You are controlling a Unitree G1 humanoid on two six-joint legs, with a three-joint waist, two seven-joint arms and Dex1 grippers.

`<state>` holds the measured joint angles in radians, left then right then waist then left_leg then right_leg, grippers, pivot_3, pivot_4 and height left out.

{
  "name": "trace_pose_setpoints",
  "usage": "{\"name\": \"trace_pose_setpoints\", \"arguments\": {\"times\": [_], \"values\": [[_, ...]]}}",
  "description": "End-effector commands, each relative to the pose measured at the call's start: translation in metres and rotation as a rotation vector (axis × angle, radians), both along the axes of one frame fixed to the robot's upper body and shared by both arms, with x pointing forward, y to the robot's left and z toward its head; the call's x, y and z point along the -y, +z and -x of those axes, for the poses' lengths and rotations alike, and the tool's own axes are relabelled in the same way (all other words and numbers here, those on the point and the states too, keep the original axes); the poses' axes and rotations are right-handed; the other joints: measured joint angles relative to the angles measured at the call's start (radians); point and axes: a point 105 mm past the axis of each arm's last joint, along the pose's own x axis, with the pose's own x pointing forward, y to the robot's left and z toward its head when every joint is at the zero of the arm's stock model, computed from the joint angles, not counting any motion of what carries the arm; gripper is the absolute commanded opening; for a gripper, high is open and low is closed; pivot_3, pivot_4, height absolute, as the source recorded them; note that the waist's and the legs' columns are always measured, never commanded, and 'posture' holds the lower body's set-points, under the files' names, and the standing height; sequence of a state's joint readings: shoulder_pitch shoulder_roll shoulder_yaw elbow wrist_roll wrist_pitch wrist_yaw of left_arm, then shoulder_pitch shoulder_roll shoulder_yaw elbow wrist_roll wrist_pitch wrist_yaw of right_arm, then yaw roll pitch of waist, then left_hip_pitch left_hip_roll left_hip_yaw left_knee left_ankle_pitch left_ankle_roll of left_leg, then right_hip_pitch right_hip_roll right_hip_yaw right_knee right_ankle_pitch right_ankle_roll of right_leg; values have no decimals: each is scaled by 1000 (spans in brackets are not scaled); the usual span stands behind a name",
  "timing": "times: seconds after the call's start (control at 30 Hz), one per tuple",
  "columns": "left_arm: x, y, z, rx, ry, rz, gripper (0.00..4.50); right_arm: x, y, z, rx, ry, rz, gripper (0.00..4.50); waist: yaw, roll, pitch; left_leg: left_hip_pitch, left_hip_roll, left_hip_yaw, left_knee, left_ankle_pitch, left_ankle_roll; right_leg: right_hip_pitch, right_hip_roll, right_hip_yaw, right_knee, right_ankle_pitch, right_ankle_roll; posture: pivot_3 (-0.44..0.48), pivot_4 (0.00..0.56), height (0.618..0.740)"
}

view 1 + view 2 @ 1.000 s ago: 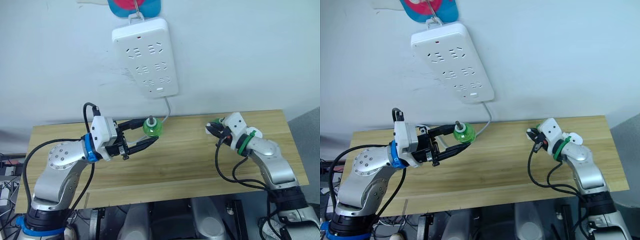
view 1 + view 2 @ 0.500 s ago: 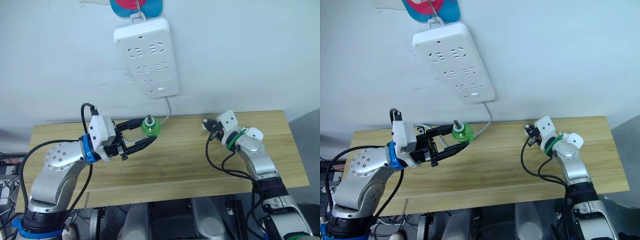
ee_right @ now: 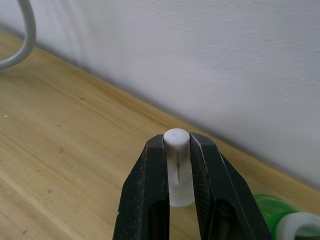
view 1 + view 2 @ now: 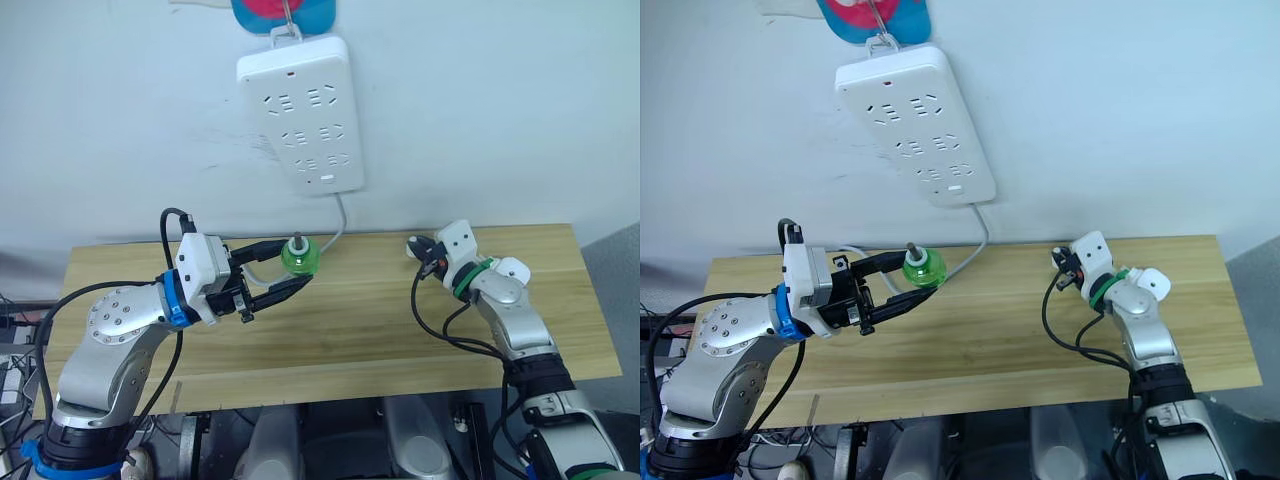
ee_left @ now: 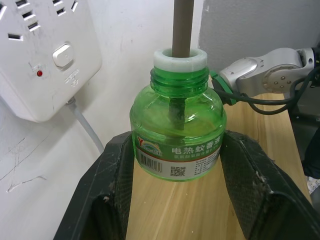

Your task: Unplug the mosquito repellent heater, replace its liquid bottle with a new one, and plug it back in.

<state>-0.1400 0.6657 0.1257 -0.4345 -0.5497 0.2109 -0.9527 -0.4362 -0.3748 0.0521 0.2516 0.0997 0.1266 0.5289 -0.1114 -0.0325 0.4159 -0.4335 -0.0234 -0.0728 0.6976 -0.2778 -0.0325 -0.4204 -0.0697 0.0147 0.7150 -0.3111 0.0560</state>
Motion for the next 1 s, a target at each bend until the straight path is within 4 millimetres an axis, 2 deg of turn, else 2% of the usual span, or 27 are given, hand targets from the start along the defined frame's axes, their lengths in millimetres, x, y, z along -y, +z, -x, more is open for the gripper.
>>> {"name": "trace_pose_setpoints", "arguments": {"times": [0.03,0.4,0.67,1.0], "values": [[0,8,6,45,-16,8,2233,2,7,4,19,3,-7,267,0,0,0,0,0,0,0,0,0,0,0,0,0,0,0,-164,417,740],[1,7,6,44,-19,9,2233,-3,4,14,-29,40,-14,267,0,0,0,0,0,0,0,-1,1,0,0,0,0,0,0,-167,416,740],[2,7,7,42,-21,9,2233,3,6,16,-20,40,5,2962,0,0,0,0,0,0,0,-1,2,0,0,0,0,0,0,-171,416,740],[3,7,6,42,-26,15,2233,4,17,20,7,71,21,2962,0,0,0,0,0,0,0,-1,2,0,0,0,-1,0,0,-181,414,740]]}}
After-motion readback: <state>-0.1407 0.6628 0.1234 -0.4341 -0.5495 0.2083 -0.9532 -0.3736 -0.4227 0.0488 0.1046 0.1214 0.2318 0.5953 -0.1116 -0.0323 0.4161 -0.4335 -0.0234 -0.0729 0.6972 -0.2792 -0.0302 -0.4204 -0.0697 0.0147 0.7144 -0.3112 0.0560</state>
